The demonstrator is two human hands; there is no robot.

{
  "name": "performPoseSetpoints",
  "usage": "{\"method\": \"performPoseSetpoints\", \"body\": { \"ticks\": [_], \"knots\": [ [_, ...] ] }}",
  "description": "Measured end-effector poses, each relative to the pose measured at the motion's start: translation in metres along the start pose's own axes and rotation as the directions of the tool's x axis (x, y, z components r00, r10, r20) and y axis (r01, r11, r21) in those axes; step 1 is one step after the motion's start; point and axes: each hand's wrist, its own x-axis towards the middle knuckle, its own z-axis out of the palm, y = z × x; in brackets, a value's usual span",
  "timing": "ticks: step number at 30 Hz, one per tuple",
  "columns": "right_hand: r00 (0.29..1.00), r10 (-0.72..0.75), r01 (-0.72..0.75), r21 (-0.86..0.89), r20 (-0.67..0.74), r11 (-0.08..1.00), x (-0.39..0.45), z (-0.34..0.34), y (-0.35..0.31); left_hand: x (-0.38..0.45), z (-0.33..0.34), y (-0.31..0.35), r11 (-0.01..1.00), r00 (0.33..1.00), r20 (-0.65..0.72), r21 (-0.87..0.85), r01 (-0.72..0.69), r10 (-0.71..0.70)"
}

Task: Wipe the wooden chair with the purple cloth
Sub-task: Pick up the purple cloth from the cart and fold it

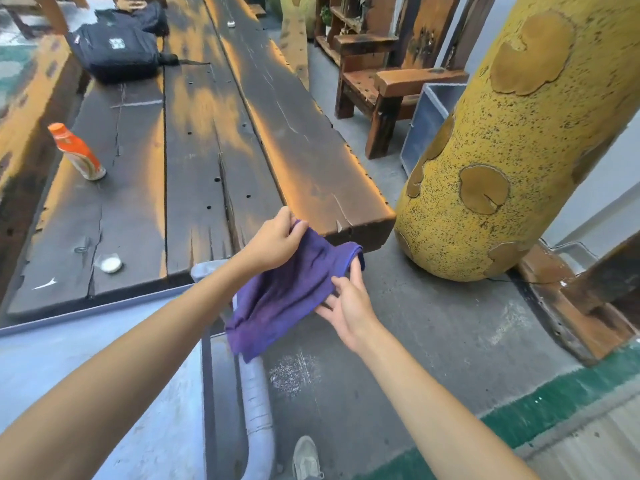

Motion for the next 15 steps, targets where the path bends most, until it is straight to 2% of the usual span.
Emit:
{"method": "performPoseSetpoints", "body": {
  "ticks": [5, 10, 15],
  "knots": [
    [0.997, -0.061, 0.058, -0.042, -0.055, 0.997, 0.033, -0.054, -0.063, 0.051, 0.026, 0.025, 0.985, 0.996, -0.069, -0.166, 0.040, -0.052],
    [0.990, -0.127, 0.124, -0.037, -0.066, 0.992, 0.064, -0.104, -0.123, 0.100, 0.067, 0.062, 0.952, 0.999, 0.018, -0.300, 0.053, -0.050],
    [0.989, -0.107, 0.093, -0.143, -0.098, 0.985, 0.102, -0.172, -0.178, 0.168, 0.117, 0.106, 0.953, 0.989, 0.112, -0.298, -0.062, 0.099]
  ]
}}
